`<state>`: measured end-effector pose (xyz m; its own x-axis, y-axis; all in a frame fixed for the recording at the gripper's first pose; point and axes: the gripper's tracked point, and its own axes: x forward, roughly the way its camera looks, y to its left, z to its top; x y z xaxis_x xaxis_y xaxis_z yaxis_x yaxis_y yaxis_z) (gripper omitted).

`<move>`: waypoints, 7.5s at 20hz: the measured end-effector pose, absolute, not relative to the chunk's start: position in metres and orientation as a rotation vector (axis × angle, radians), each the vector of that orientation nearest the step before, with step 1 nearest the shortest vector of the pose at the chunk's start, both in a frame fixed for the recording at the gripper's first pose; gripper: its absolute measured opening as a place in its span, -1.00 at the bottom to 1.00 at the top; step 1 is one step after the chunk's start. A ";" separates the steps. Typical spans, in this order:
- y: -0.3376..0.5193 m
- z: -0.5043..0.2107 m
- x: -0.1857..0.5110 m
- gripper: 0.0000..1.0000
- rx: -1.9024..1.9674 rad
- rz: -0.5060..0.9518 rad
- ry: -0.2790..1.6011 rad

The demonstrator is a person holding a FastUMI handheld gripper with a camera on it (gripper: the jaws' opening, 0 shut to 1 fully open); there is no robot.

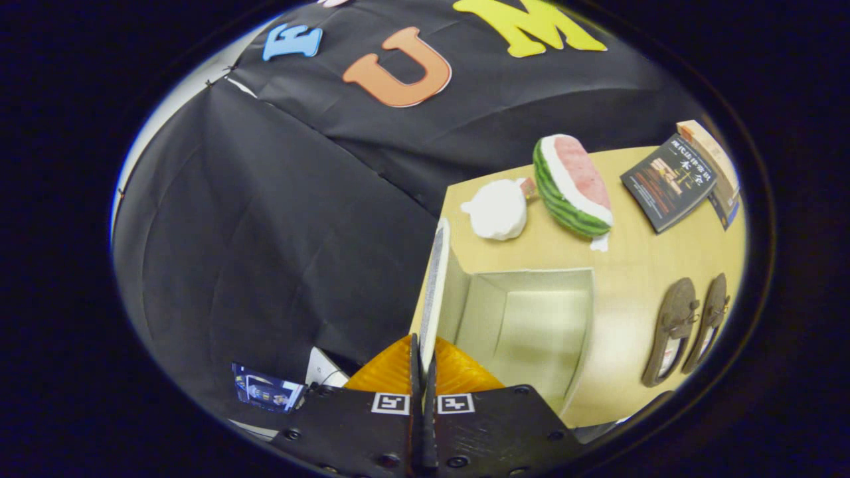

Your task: Open the storage box then place both shoes into the box .Put the left shoe in first, then the right shoe, with the right side of both shoes facing outward in a uniform manner.

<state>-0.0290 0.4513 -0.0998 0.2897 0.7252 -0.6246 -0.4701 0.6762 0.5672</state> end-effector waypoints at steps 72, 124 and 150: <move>0.097 -0.396 0.067 -0.93 0.140 0.224 1.358; 0.431 -0.391 0.020 -0.85 -0.113 0.305 1.340; 0.154 -0.218 0.054 0.90 0.039 0.405 1.071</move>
